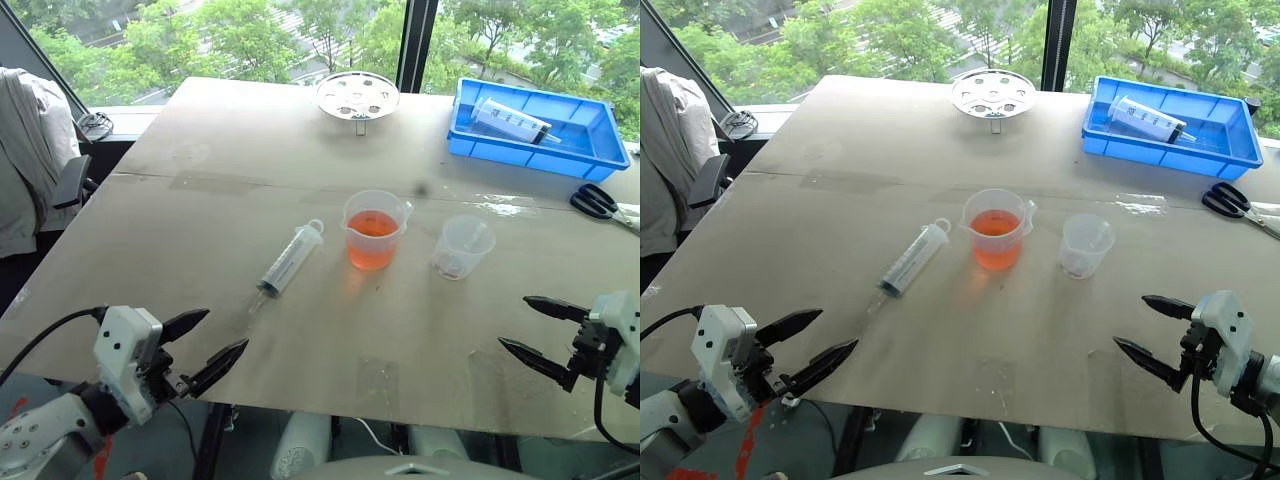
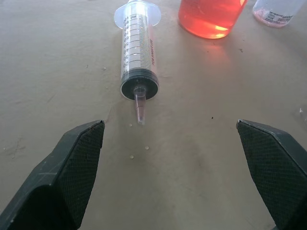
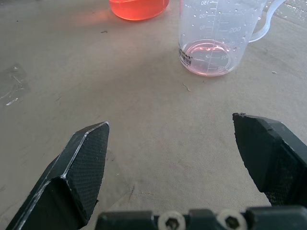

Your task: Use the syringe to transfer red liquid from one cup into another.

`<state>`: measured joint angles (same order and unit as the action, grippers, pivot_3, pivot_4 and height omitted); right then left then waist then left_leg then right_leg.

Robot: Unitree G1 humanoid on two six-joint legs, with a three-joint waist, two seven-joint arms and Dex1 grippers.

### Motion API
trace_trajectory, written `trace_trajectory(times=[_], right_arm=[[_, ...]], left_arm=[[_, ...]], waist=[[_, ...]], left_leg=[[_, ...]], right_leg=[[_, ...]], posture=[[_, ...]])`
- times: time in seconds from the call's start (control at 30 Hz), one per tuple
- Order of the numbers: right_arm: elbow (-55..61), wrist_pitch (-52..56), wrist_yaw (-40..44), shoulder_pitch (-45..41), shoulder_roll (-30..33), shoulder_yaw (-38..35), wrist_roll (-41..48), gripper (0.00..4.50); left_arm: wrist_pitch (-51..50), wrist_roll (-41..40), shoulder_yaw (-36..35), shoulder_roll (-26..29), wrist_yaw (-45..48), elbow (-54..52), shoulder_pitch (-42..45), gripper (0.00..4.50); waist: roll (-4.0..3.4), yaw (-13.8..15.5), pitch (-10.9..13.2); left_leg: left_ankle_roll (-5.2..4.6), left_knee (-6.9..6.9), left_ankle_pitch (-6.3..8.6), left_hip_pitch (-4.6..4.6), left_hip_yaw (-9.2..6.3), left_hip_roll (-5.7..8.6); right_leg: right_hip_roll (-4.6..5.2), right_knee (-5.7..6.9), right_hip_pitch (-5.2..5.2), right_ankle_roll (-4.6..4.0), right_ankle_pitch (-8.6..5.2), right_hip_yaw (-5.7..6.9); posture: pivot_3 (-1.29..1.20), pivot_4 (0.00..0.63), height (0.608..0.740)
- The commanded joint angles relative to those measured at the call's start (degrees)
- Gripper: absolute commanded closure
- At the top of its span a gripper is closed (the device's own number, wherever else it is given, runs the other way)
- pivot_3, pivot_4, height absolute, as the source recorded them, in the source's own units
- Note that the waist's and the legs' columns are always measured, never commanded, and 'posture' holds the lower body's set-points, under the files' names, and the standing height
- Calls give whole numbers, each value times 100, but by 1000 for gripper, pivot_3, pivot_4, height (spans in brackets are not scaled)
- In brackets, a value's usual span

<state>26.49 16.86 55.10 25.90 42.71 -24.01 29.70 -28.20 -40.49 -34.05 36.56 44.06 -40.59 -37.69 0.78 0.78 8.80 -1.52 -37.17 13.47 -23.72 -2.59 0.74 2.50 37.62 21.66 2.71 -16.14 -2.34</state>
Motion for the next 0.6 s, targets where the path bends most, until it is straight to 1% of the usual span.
trace_trajectory(times=[0.03,0.13,0.2,0.27,0.3,0.37,0.4,0.47,0.5,0.53,0.6], right_arm=[[382,-38,-116,-124,-151,32,239,65],[1258,376,-518,-558,-319,71,1169,65],[1636,669,-813,-941,-320,71,1911,65],[1960,912,-995,-1295,-163,142,2462,65],[2062,1005,-1053,-1416,-71,176,2609,65],[2204,1113,-1111,-1720,123,287,2737,65],[2253,1155,-1086,-1891,255,330,2799,65],[2286,1230,-1102,-2208,448,400,2900,65],[2284,1244,-1070,-2275,513,399,2945,65],[2283,1259,-1035,-2290,560,391,2995,65],[2326,1276,-989,-2245,610,406,3054,65]], left_arm=[[-54,-194,29,89,-117,-47,396,0],[-516,-703,200,285,-584,-79,1342,0],[-803,-936,214,368,-813,-64,1677,0],[-1144,-1323,186,424,-1235,-75,2009,0],[-1353,-1569,167,466,-1447,-62,2133,0],[-1868,-1814,259,684,-1963,-32,2463,0],[-2389,-2085,389,993,-2345,34,2765,0],[-3207,-2361,679,1423,-3088,201,3434,0],[-3614,-2638,904,1664,-3400,400,3970,0],[-3929,-2945,1098,1747,-3694,676,4457,0],[-4449,-3396,1333,1839,-4126,1125,5078,0]], waist=[[0,0,1],[-14,20,7],[-20,-8,5],[-7,-52,6],[-6,-59,7],[1,-53,9],[7,-40,13],[12,13,23],[11,24,24],[11,34,25],[15,32,25]], left_leg=[[0,0,0,0,0,0],[1,-11,-1,1,-12,0],[1,-12,-1,4,-13,-1],[0,-12,-1,5,-9,-1],[0,-11,0,0,-8,0],[0,-10,0,-3,-9,2],[0,-8,0,-4,-12,4],[0,-9,0,-2,-25,4],[1,-10,-1,-1,-33,4],[1,-12,-1,1,-34,5],[1,-19,-2,0,-46,7]], right_leg=[[0,0,0,0,0,0],[-3,16,2,0,0,12],[-4,24,-1,1,1,10],[-8,21,-3,2,2,5],[-9,18,1,5,3,4],[-4,16,3,26,15,9],[-4,16,3,26,15,13],[-7,25,3,26,15,28],[-8,24,3,26,15,37],[-8,26,0,26,15,39],[-16,27,-7,26,14,63]], posture=[[0,150,740],[0,150,740],[0,150,740],[0,150,740],[0,150,740],[0,150,740],[0,150,740],[0,150,740],[0,150,740],[0,150,740],[0,150,740]])
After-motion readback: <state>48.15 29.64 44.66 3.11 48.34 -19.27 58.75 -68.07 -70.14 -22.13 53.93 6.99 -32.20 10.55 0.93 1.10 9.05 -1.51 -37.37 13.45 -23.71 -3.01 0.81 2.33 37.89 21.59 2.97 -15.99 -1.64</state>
